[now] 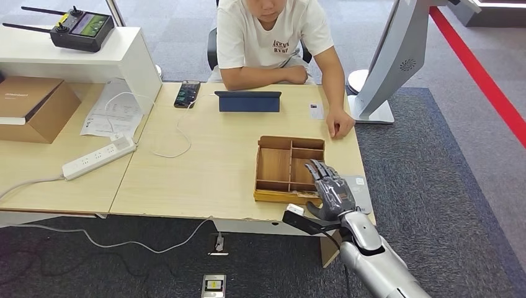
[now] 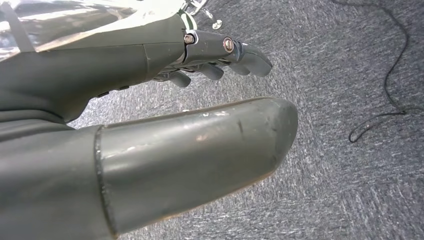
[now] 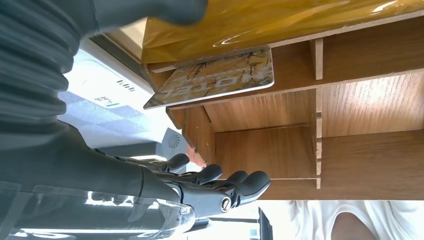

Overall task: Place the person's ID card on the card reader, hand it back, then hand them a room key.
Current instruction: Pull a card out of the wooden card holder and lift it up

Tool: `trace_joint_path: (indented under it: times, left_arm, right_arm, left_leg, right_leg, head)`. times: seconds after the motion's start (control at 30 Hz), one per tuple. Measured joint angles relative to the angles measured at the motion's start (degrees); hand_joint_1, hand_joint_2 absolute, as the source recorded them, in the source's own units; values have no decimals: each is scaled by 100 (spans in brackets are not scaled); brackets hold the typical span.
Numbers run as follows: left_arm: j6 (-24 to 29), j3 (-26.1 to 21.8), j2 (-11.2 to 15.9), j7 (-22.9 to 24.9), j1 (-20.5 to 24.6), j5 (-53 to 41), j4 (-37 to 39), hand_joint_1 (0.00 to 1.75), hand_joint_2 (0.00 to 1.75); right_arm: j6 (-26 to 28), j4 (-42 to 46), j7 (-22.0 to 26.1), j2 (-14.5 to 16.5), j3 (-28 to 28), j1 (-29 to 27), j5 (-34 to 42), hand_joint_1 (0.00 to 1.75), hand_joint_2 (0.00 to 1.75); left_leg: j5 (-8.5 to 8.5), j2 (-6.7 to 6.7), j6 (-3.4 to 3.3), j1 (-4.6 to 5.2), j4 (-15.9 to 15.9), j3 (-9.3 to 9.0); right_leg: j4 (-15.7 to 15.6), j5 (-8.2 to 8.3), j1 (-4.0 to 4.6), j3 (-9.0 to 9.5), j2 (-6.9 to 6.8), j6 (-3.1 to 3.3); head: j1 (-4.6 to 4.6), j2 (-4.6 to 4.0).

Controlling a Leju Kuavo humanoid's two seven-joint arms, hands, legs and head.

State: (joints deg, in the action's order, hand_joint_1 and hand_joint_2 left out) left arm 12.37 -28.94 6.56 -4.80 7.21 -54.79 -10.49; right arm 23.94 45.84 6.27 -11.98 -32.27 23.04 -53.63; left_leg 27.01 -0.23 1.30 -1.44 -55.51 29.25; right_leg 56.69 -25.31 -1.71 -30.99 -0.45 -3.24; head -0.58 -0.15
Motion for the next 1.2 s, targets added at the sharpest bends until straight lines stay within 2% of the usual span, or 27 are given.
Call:
trace_joint_path:
  times: [0.07, 1.0, 1.2]
  left_arm:
    - [1, -9, 0, -3, 0, -5, 0, 0, 0]
    - [1, -103, -2, -8, 2, -14, 0, 0, 0]
    - [20, -120, -3, -14, 2, -14, 0, 0, 0]
  right_arm:
    - [-7, -1, 1, -3, 7, 0, 21, 175, 175]
    - [-20, -3, 67, 9, 33, 8, 160, 175, 175]
    - [-43, 339, 121, -4, 151, 102, 413, 175, 175]
  left_leg:
    - [0, 0, 0, 0, 0, 0]
    - [0, 0, 0, 0, 0, 1]
    - [0, 1, 0, 0, -1, 0]
  right_leg:
    - [0, 0, 0, 0, 0, 0]
    - [0, 0, 0, 0, 0, 0]
    - [0, 1, 0, 0, 0, 0]
  head:
    - [1, 0]
    - [1, 0]
    - [-1, 0]
